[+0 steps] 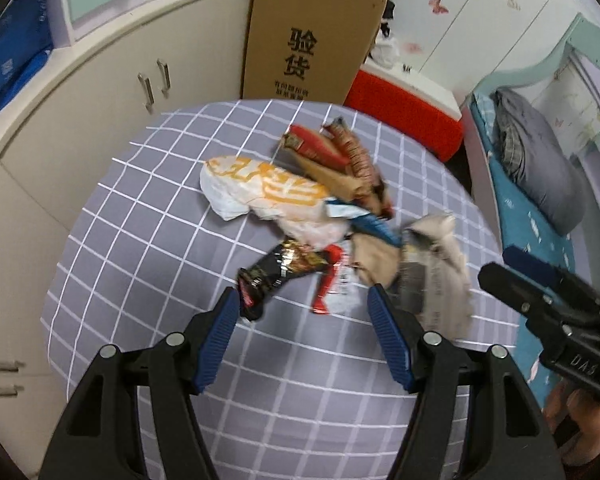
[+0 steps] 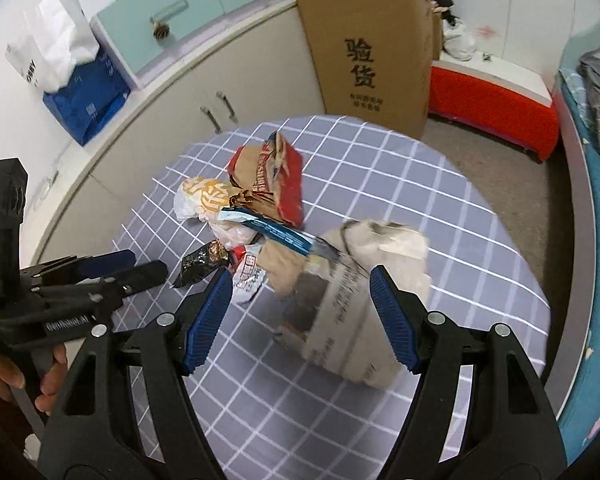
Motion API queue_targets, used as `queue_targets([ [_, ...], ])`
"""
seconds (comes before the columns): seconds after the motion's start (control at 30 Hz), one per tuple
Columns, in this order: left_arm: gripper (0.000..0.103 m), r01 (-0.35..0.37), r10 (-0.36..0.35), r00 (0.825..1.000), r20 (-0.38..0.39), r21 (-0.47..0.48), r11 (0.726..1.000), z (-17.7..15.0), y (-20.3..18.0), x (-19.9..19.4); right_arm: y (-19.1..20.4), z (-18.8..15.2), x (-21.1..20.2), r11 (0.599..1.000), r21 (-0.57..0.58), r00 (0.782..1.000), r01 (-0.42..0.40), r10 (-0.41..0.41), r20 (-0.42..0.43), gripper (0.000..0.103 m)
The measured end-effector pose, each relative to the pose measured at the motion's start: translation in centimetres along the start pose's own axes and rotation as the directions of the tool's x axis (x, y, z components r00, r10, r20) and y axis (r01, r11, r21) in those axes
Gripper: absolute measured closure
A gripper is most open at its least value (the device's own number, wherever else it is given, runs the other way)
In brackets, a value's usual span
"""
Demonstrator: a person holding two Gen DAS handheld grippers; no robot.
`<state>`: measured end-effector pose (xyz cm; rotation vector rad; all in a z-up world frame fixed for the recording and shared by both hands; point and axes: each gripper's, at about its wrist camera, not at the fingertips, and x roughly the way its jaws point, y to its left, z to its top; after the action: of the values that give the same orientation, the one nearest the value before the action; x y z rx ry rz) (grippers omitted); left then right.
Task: Collect trash
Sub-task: 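Move both grippers back to the trash pile on the table, then grasp the dark snack wrapper with the left gripper while the right grasps the blue tube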
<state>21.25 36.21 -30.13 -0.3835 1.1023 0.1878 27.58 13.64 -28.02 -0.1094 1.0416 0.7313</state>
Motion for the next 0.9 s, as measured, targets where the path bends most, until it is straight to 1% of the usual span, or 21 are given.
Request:
queue_targets([
  [0.03,0.037,0.000,0.000,1.000,-0.014,0.011,1.000,0.2,0.3,0.9,0.2,0.2,0.6,1.000,-0.007,1.000,0.000,0.000,-0.008,0.033],
  [0.17,0.038,-0.002,0.003,1.000,-0.023,0.055,0.998,0.8,0.8,3.1,1.1,1.2,3.3,0.999,-0.042,0.999,-0.002,0.001,-0.034,0.033],
  [0.27,0.038,-0.015,0.017,0.999,-0.042,0.062,0.998,1.1,1.4,4.8,1.4,1.9,5.6,0.999,-0.054,0.998,-0.004,0.000,-0.066,0.040],
  [0.37,0.038,-0.011,0.015,0.998,-0.068,0.065,0.998,1.1,2.2,6.4,1.9,2.2,7.8,0.996,-0.088,0.996,0.010,-0.018,-0.090,0.042],
  [0.43,0.038,-0.008,0.014,0.997,-0.078,0.073,0.997,1.1,2.5,7.1,1.9,2.3,8.6,0.996,-0.093,0.994,0.002,-0.012,-0.105,0.046],
  [0.5,0.038,0.010,-0.004,0.997,-0.080,0.070,0.998,1.1,2.9,7.4,2.1,2.4,9.5,0.994,-0.105,0.992,-0.008,-0.005,-0.126,0.053],
  [0.6,0.038,0.041,-0.036,0.997,-0.071,0.077,0.996,1.1,2.9,7.6,2.2,2.5,10.4,0.993,-0.117,0.990,-0.014,-0.002,-0.141,0.058],
  [0.63,0.038,0.063,-0.058,0.996,-0.073,0.077,0.995,1.1,2.9,7.5,2.2,2.5,10.5,0.993,-0.120,0.990,-0.017,-0.001,-0.142,0.058],
  [0.67,0.038,0.087,-0.082,0.994,-0.076,0.074,0.993,1.2,2.7,7.5,2.1,2.6,10.6,0.993,-0.121,0.989,-0.019,0.001,-0.145,0.062],
  [0.77,0.038,0.126,-0.120,0.991,-0.063,0.086,0.988,1.1,2.3,6.9,1.8,2.7,10.6,0.993,-0.117,0.989,-0.027,0.010,-0.150,0.074],
  [0.8,0.038,0.124,-0.118,0.991,-0.064,0.095,0.988,1.0,2.0,6.9,1.7,2.7,10.5,0.993,-0.114,0.989,-0.027,0.010,-0.148,0.077],
  [0.87,0.038,0.077,-0.069,0.995,-0.077,0.107,0.991,0.9,1.8,7.4,1.4,2.7,10.3,0.994,-0.102,0.989,-0.029,0.014,-0.145,0.080],
  [0.9,0.040,0.079,-0.071,0.994,-0.084,0.107,0.991,0.9,1.8,7.6,1.3,2.7,10.1,0.995,-0.096,0.989,-0.032,0.018,-0.145,0.083],
])
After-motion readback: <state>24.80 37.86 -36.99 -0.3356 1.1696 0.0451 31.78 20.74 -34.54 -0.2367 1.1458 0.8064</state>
